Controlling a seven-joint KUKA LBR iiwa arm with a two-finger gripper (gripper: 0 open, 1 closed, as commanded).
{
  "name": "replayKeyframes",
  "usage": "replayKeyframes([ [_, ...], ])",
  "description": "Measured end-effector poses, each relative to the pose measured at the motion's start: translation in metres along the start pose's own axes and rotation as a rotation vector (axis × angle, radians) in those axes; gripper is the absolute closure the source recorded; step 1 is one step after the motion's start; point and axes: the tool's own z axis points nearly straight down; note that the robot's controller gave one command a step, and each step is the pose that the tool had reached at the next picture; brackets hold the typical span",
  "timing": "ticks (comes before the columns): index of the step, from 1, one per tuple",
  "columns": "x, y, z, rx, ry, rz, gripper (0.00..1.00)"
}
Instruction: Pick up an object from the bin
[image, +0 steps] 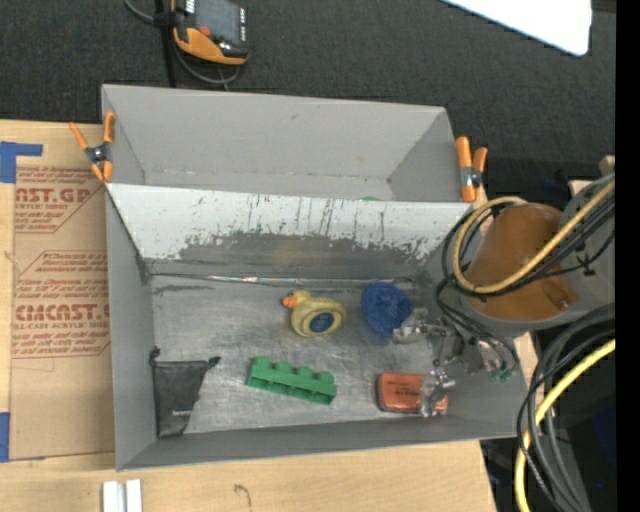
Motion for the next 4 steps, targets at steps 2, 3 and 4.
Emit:
replayKeyframes([
  [2, 0.013, 0.004, -0.003, -0.001, 0.0, -0.096, 0.0],
  [3, 0.013, -0.031, 0.023, 0.003, -0.023, 0.091, 0.0],
  [4, 0.011, -0.013, 0.024, 0.002, -0.005, 0.165, 1.0],
])
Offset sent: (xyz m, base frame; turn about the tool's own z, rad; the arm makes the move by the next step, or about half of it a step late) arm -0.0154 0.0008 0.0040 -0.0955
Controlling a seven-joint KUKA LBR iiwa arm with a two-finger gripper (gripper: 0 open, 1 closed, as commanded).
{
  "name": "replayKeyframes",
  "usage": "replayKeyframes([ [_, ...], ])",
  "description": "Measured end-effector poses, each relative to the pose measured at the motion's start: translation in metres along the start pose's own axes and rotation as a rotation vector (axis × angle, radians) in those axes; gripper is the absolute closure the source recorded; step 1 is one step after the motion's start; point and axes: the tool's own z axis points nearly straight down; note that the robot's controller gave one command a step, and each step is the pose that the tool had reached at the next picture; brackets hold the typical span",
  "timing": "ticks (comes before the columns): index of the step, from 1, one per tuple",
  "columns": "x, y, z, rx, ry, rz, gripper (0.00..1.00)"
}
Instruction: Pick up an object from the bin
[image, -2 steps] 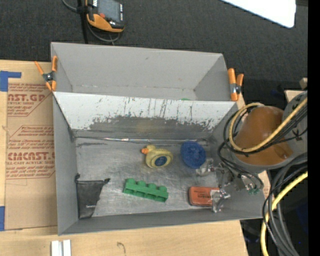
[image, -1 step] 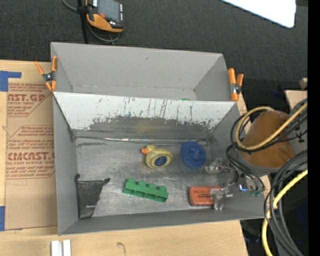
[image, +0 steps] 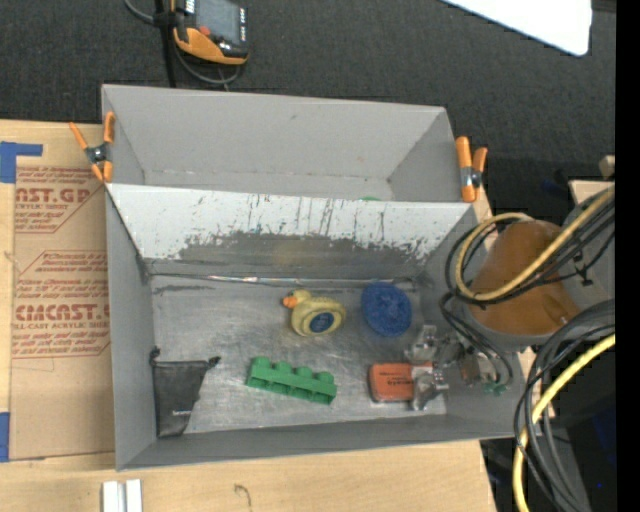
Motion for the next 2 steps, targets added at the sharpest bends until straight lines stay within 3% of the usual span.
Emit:
replayKeyframes([
  [2, 0.0015, 0.0005, -0.0035, -0.001, 0.007, 0.0, 1.0],
])
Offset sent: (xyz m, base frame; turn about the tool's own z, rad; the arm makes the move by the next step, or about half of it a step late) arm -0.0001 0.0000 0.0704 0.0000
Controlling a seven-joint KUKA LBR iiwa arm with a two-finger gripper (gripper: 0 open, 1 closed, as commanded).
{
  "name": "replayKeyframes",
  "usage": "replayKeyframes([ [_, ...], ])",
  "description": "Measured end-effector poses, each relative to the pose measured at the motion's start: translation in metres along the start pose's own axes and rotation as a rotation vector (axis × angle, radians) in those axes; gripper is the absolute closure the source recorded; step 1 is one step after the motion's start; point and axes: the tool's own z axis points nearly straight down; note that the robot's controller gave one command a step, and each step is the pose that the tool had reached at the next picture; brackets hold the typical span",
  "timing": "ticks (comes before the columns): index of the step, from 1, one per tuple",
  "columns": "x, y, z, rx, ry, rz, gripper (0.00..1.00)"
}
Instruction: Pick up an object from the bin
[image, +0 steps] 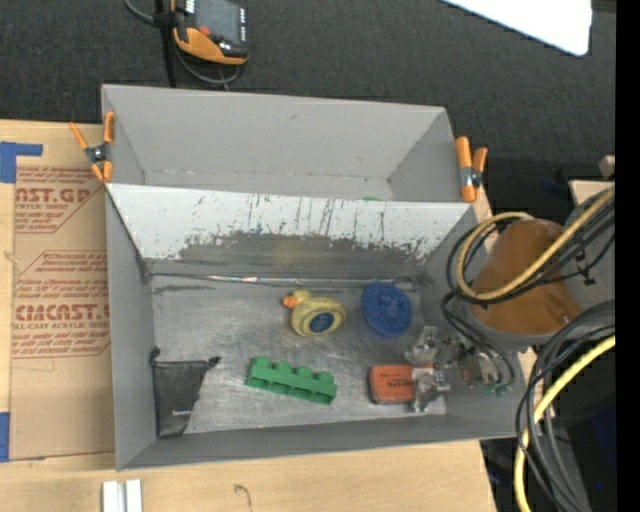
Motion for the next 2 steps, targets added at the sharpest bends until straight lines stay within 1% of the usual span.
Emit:
replayKeyframes([
  [1, 0.003, 0.001, -0.019, -0.002, 0.012, 0.0, 1.0],
  [2, 0.002, 0.001, -0.044, -0.002, 0.009, 0.0, 1.0],
])
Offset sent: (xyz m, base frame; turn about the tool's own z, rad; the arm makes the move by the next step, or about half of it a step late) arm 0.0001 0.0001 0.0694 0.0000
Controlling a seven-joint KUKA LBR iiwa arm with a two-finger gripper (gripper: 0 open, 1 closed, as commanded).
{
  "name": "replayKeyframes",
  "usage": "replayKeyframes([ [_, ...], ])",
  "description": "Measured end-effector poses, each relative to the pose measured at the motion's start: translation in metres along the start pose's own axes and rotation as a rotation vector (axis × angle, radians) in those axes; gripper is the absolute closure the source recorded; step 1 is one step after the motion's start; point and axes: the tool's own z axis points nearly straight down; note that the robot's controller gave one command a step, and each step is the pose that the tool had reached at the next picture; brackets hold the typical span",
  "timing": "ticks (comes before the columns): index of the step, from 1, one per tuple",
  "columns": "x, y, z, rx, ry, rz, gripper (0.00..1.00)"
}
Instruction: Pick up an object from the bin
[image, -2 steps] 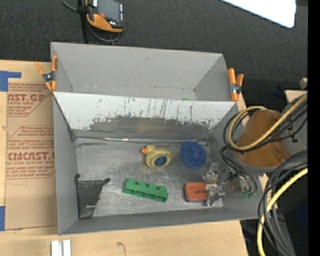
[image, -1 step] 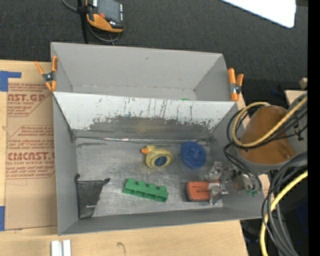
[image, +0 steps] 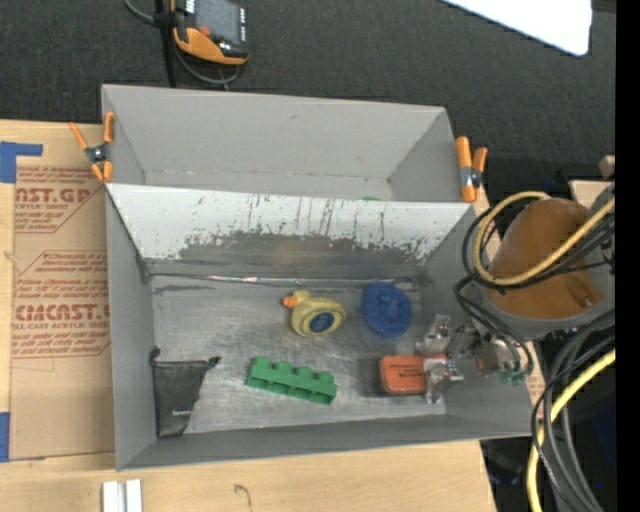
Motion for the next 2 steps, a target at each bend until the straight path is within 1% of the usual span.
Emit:
replayKeyframes([
  [1, -0.001, 0.0, -0.021, 0.002, -0.009, 0.0, 1.0],
  [2, -0.001, 0.0, -0.031, 0.002, -0.01, 0.0, 1.0],
])
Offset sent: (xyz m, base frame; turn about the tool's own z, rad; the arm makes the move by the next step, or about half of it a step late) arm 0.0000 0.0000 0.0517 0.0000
